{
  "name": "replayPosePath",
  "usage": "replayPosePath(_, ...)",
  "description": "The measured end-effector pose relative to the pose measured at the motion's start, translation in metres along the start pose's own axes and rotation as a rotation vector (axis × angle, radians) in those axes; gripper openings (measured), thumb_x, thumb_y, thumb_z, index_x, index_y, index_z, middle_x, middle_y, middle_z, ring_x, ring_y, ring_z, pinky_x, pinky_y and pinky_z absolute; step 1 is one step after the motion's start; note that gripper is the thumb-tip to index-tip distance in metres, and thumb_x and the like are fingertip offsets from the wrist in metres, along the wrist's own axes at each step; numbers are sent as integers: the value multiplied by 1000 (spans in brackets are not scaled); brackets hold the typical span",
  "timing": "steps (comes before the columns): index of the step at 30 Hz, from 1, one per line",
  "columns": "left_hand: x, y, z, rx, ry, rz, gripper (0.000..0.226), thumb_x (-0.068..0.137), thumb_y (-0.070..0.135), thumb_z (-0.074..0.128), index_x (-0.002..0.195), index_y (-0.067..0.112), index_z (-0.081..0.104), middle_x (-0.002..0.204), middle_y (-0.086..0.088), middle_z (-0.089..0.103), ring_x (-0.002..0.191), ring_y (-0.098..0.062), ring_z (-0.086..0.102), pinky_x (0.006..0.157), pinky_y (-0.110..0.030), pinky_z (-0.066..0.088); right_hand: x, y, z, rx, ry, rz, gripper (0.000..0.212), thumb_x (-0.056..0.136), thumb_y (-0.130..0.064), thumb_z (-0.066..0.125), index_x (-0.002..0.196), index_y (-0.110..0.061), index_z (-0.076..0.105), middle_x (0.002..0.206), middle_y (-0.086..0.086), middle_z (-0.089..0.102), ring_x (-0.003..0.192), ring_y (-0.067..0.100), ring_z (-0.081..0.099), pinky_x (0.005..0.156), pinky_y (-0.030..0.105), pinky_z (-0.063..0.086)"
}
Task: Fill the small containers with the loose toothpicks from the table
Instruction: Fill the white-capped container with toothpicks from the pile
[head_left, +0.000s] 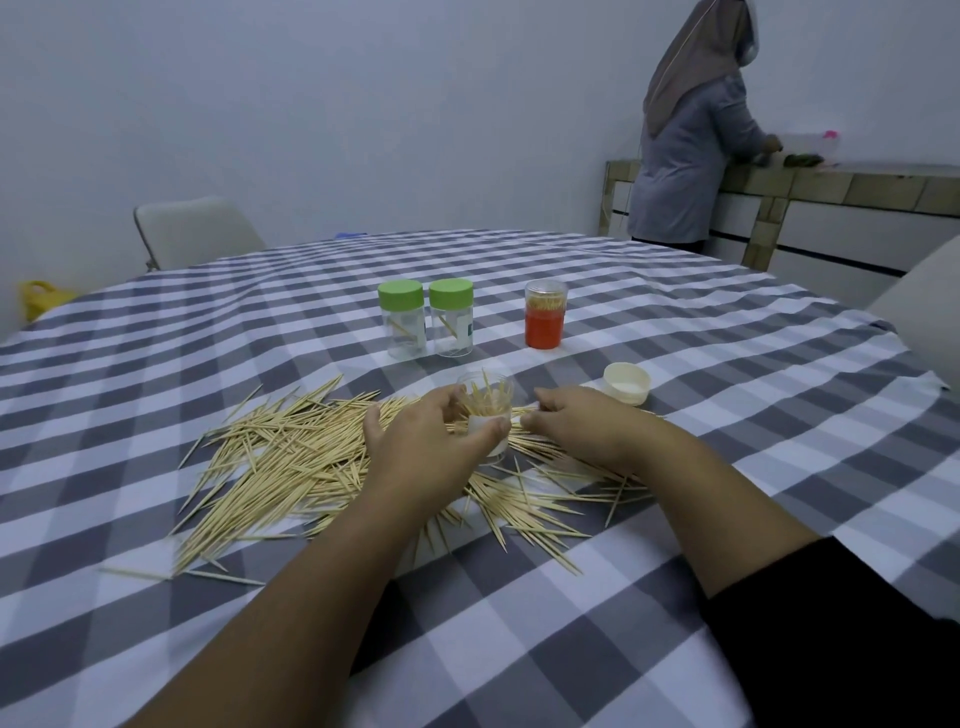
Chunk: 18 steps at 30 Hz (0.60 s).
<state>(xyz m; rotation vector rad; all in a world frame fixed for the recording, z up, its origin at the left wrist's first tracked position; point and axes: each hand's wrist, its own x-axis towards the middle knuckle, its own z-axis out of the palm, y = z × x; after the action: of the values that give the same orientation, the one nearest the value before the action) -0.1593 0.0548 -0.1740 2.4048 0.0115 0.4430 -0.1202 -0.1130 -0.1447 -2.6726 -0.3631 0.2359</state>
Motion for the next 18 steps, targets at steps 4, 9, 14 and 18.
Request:
replayPosePath(4, 1, -3, 0, -43, 11, -33, 55, 80, 69, 52, 120, 31, 59, 113, 14, 65, 115, -6, 53, 115, -50, 2, -6, -7, 2, -179, -41, -87, 36, 90, -35, 58, 121, -18, 54, 117, 6, 55, 102, 22, 52, 89, 36, 45)
replayPosePath(9, -2, 1, -2, -28, 27, -49, 57, 82, 66, 53, 124, 28, 56, 118, 12, 63, 120, -8, 50, 116, -46, -3, -4, -18, 11, -449, 34, -98, 36, 94, -28, 53, 127, -14, 52, 123, 10, 49, 112, 26, 48, 85, 31, 40)
replayPosePath(14, -3, 3, -2, -19, 32, -54, 54, 82, 64, 55, 122, 29, 57, 115, 11, 65, 118, -7, 52, 116, -46, -4, -10, -30, 21, -499, 96, -60, 43, 92, -19, 56, 132, -7, 47, 127, 12, 44, 120, 27, 41, 94, 33, 39)
replayPosePath(18, -3, 4, -3, -27, 35, -57, 53, 82, 64, 55, 121, 29, 57, 112, 12, 64, 116, -7, 53, 115, -44, -5, -12, -37, 25, -539, 166, -37, 41, 91, -17, 57, 130, -8, 50, 127, 12, 47, 119, 26, 43, 92, 32, 40)
